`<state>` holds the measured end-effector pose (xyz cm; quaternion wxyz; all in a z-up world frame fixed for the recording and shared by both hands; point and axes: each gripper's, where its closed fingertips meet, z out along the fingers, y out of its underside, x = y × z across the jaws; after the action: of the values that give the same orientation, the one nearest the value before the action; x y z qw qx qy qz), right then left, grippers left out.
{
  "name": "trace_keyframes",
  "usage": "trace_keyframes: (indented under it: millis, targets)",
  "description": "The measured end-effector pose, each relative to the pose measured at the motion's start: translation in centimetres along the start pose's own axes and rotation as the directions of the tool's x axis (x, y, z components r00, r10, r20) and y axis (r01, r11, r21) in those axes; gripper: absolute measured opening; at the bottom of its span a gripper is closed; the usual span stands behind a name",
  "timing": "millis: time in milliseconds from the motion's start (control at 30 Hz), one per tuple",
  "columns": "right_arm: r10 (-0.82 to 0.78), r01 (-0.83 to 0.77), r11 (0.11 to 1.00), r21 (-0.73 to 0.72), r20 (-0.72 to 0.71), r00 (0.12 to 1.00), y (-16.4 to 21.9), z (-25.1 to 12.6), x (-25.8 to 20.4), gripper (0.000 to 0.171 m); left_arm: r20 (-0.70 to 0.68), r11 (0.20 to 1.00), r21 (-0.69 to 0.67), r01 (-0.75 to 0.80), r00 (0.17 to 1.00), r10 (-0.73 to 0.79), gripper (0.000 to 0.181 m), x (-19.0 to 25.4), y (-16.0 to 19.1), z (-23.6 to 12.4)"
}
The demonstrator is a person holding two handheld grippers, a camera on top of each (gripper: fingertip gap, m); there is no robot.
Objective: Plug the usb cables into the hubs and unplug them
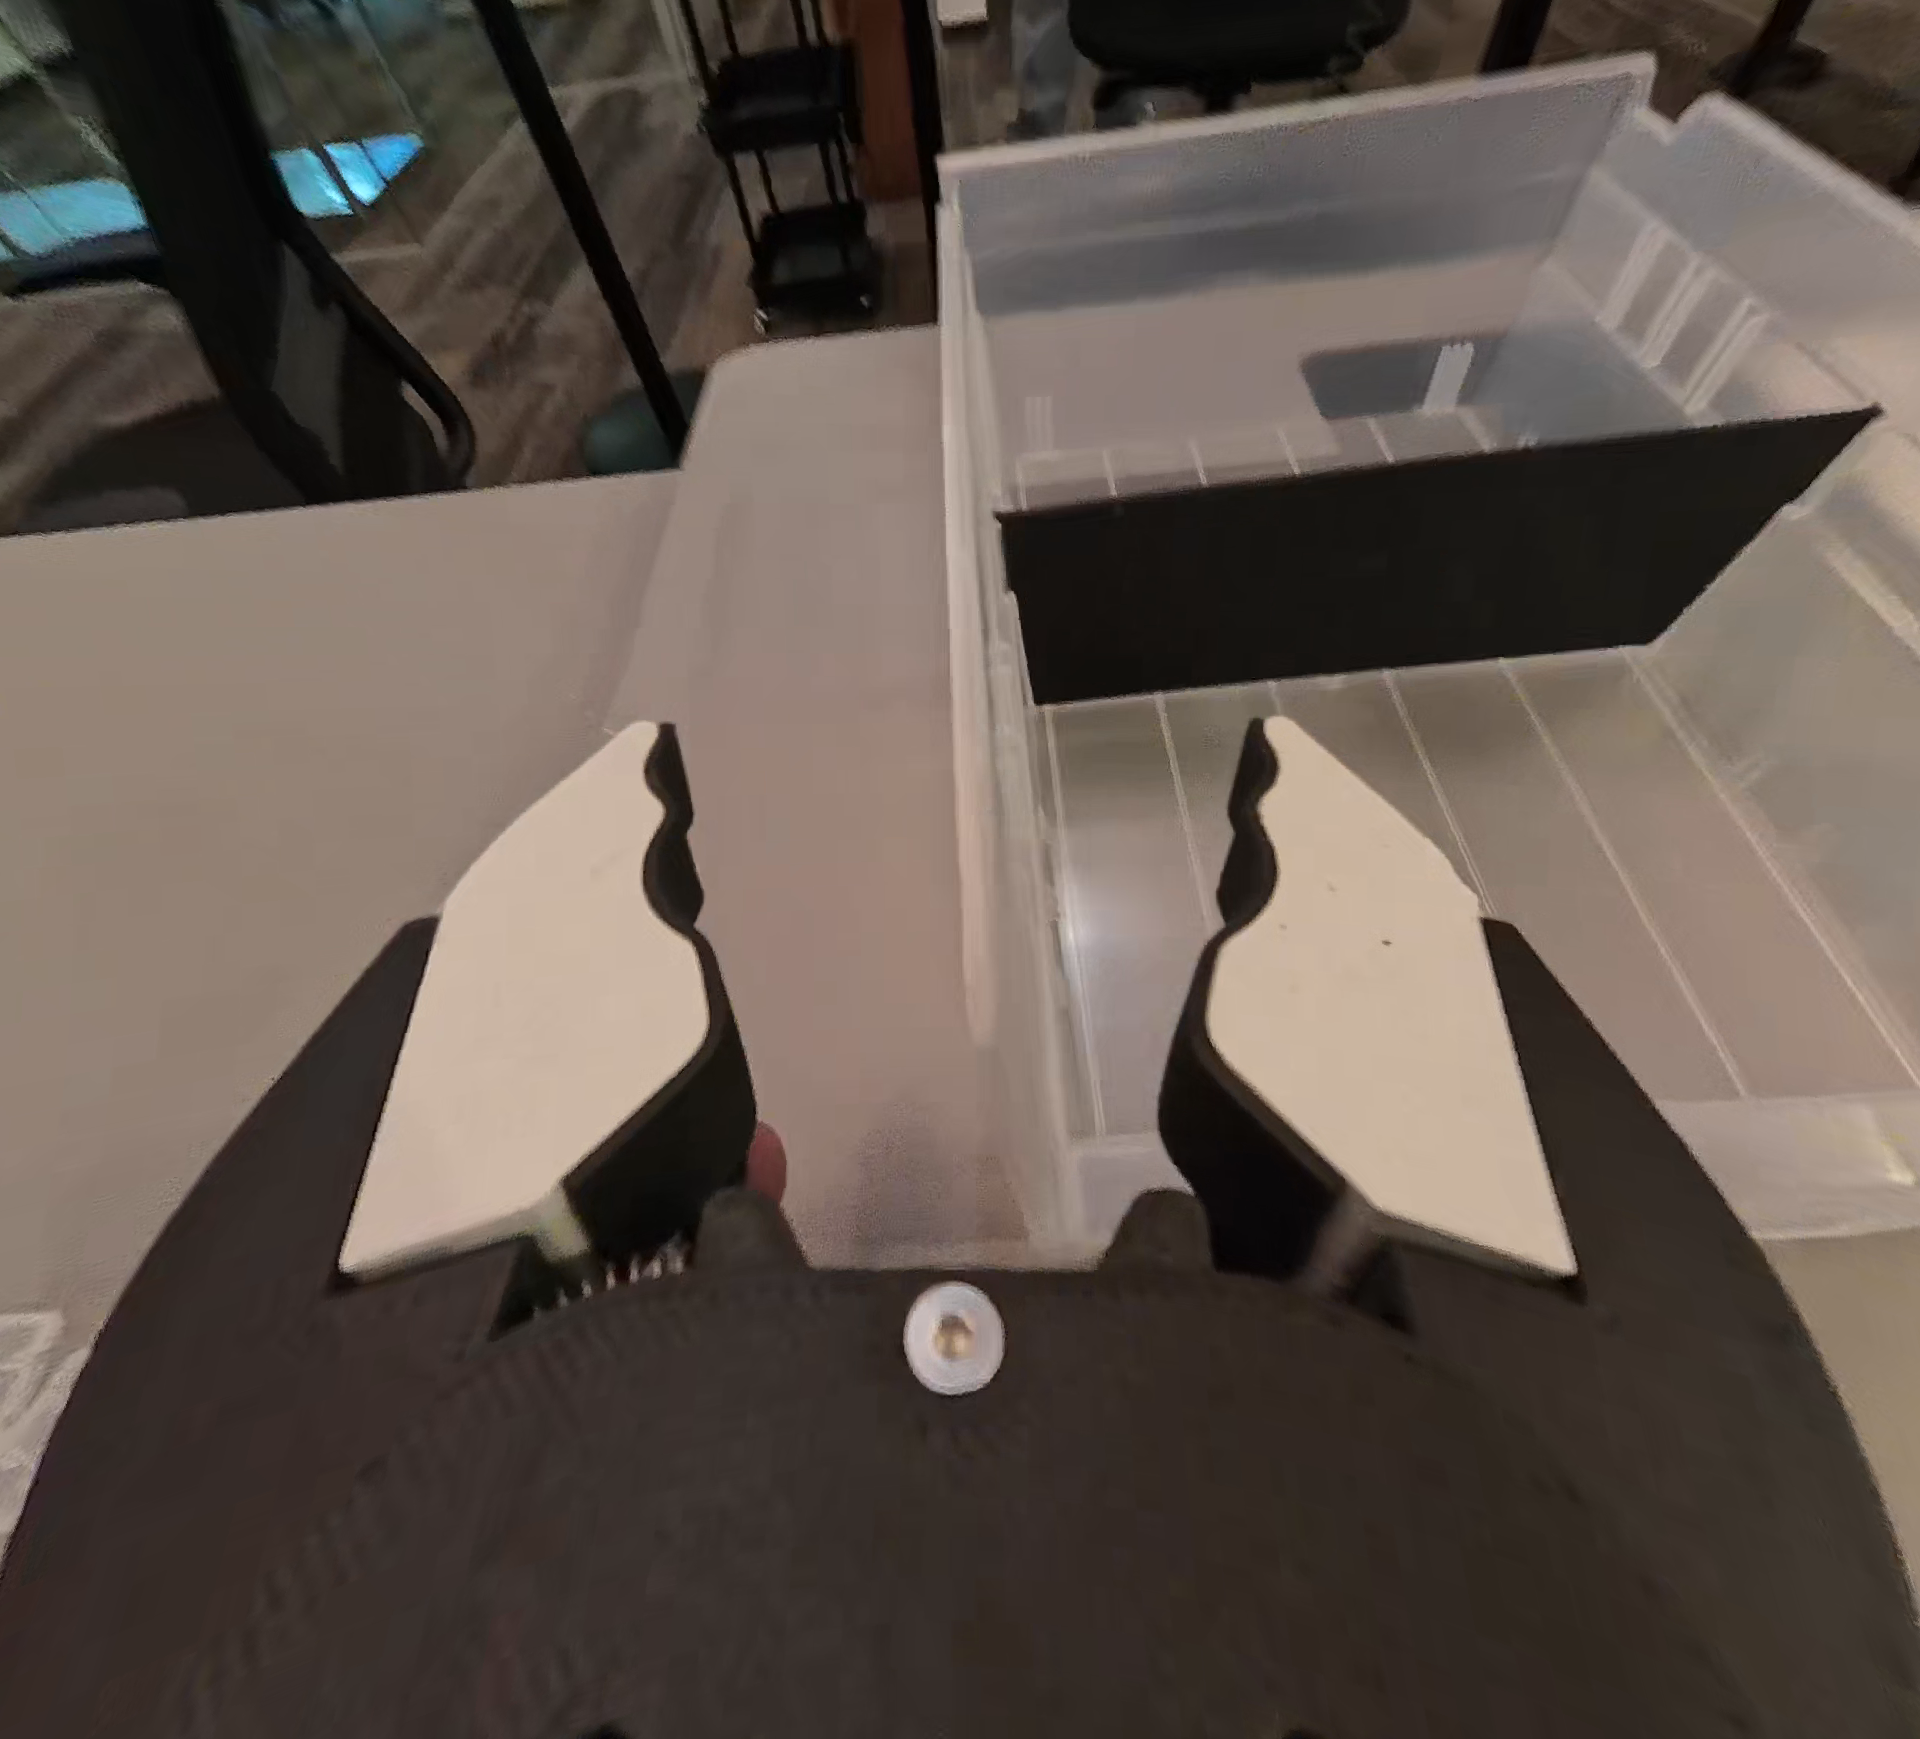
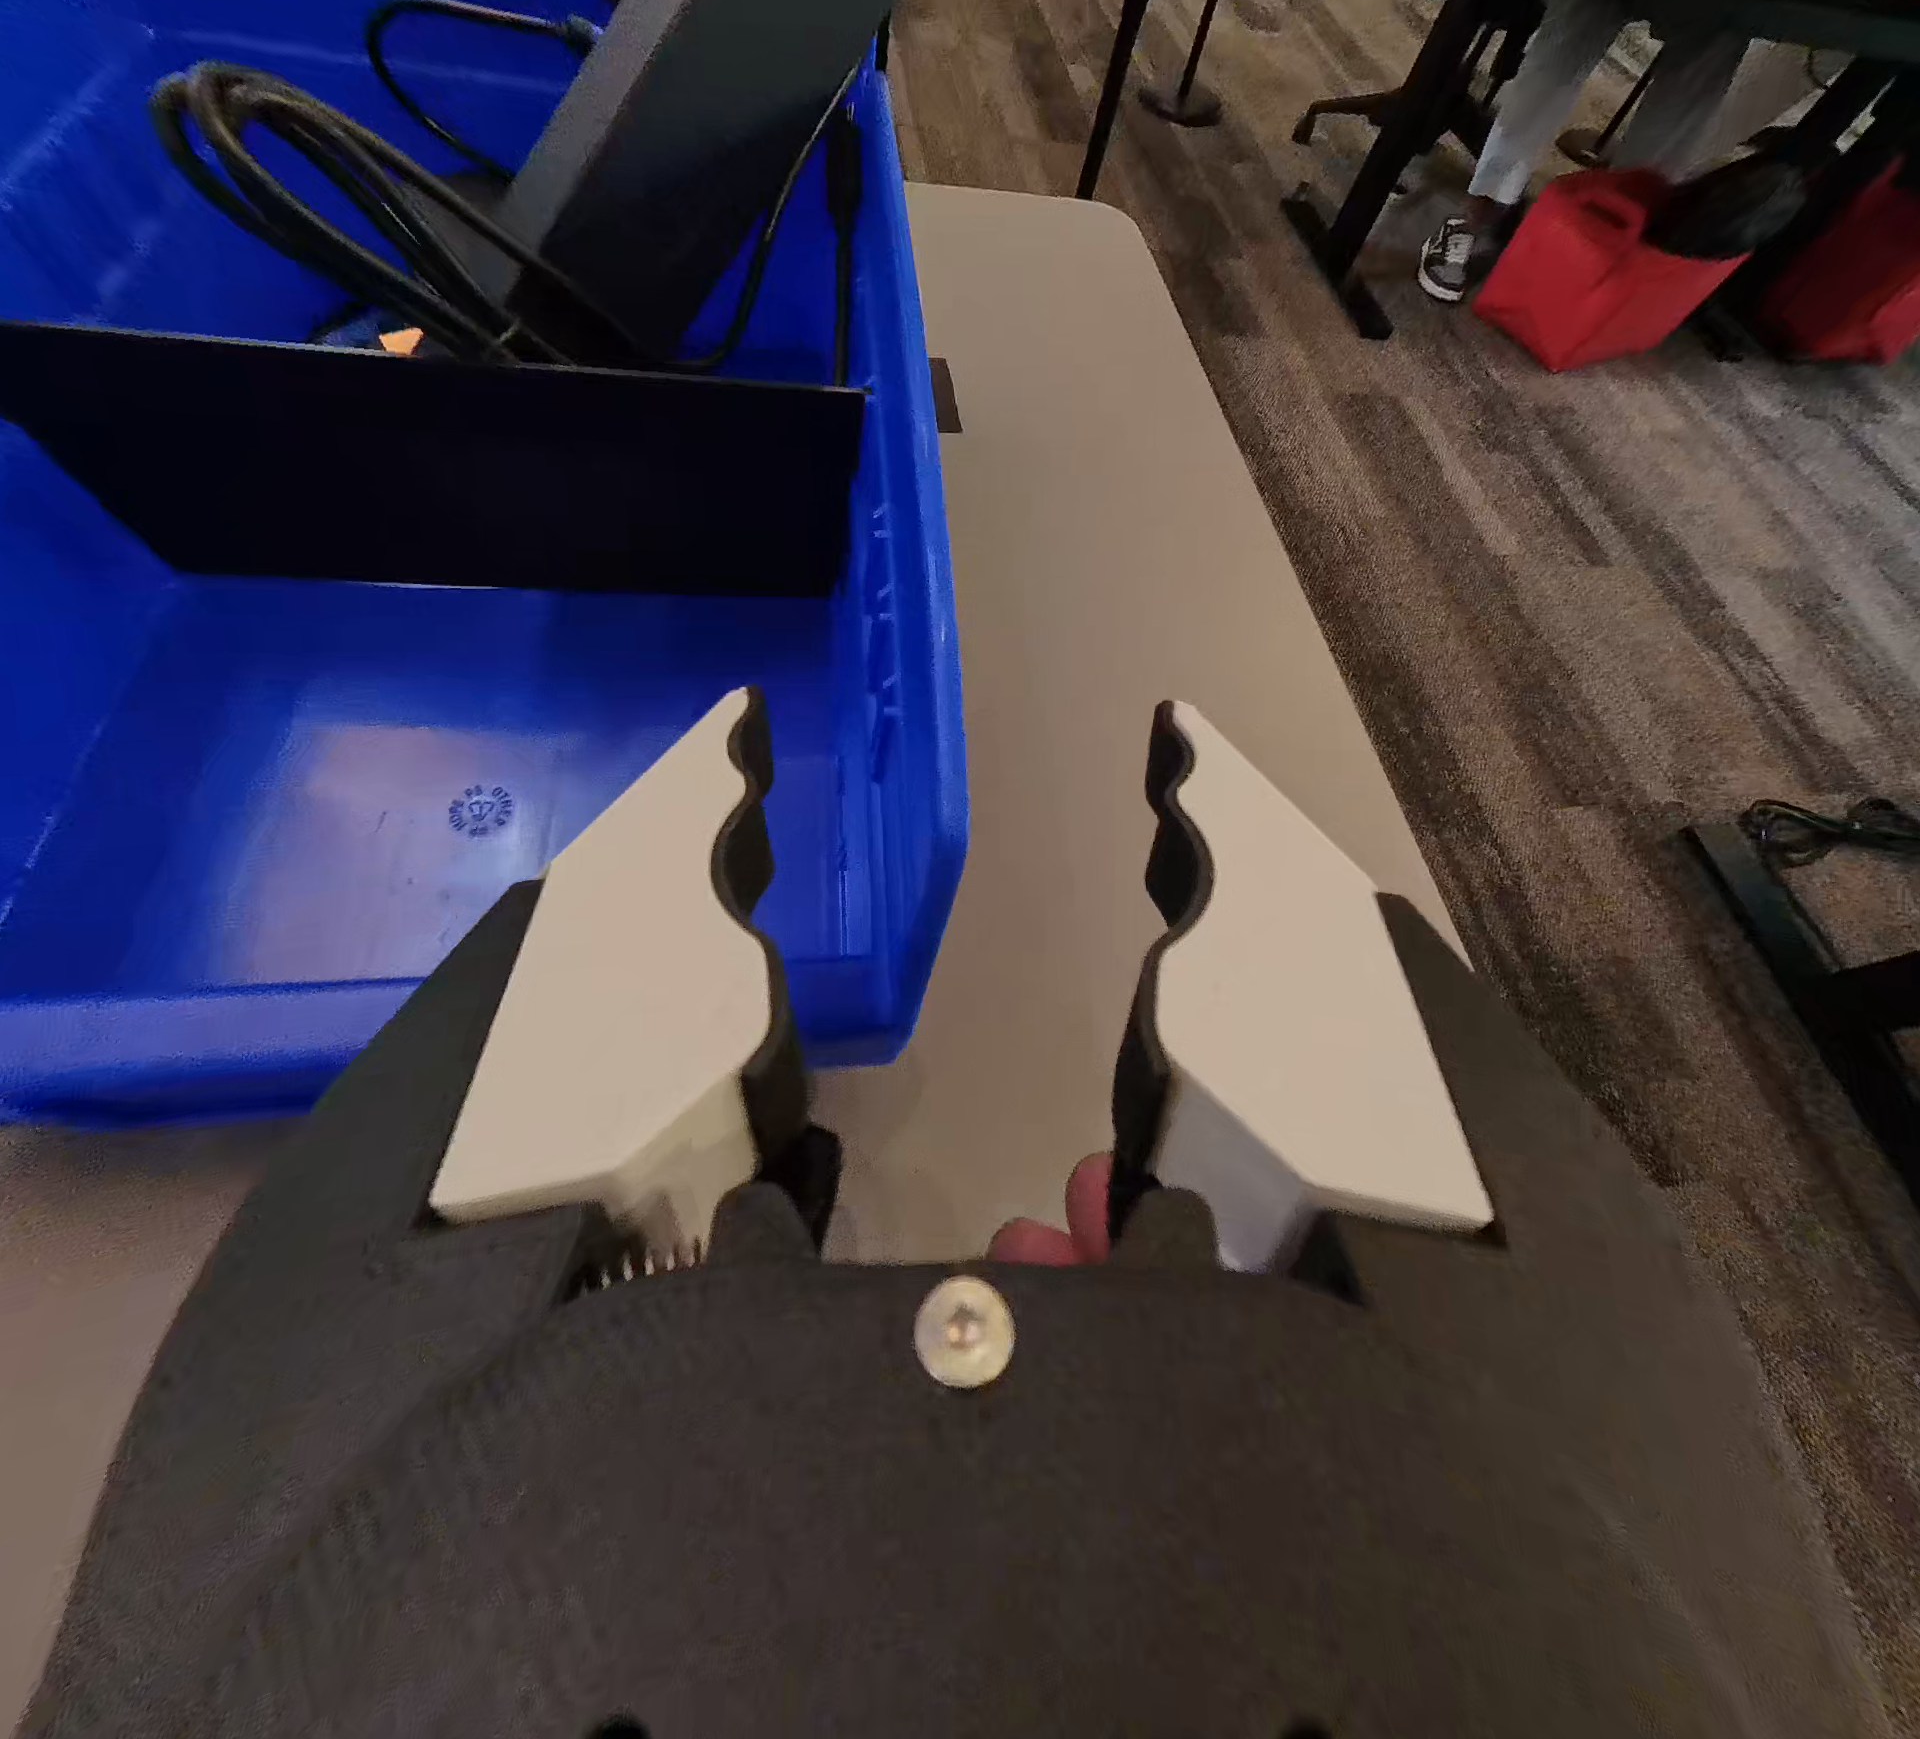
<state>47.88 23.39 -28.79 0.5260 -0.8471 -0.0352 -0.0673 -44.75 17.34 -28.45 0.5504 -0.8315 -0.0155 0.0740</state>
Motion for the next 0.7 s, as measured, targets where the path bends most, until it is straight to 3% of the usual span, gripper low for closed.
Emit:
trace_keyframes:
  millis: [67,167,233,367,467,700]
  targets:
    - [-0.01,0.01,1.0,-0.017,0.013,1.0,0.4,0.9,-0.3,0.066,-0.029,0.999,-0.033,0.0,1.0,-0.001,0.097,0.7,0.9,1.0]
    - [0.041,-0.04,0.999,-0.013,0.064,0.997,0.2,1.8,-1.0,0.049,-0.068,0.999,-0.045,0.022,0.997,-0.025,0.08,1.6,1.2,2.0]
    - [0.055,-0.054,0.998,-0.017,0.093,0.994,0.0,2.3,-1.4,0.027,-0.077,0.997,-0.066,0.042,0.996,-0.047,0.073,1.7,1.6,2.6]
    - [0.053,-0.051,0.998,-0.023,0.102,0.993,-0.3,2.9,-1.6,0.008,-0.085,0.992,-0.068,0.102,0.991,-0.108,0.052,1.4,1.5,3.2]
    - [0.064,-0.062,0.998,-0.023,0.147,0.987,-0.2,2.9,-1.9,0.003,-0.062,0.988,-0.08,0.135,0.988,-0.14,0.011,0.4,1.5,3.5]
    - [0.05,-0.044,0.998,-0.035,0.185,0.981,0.1,1.6,-3.8,0.002,-0.128,0.987,-0.049,0.151,0.979,-0.156,0.005,0.9,1.5,3.2]
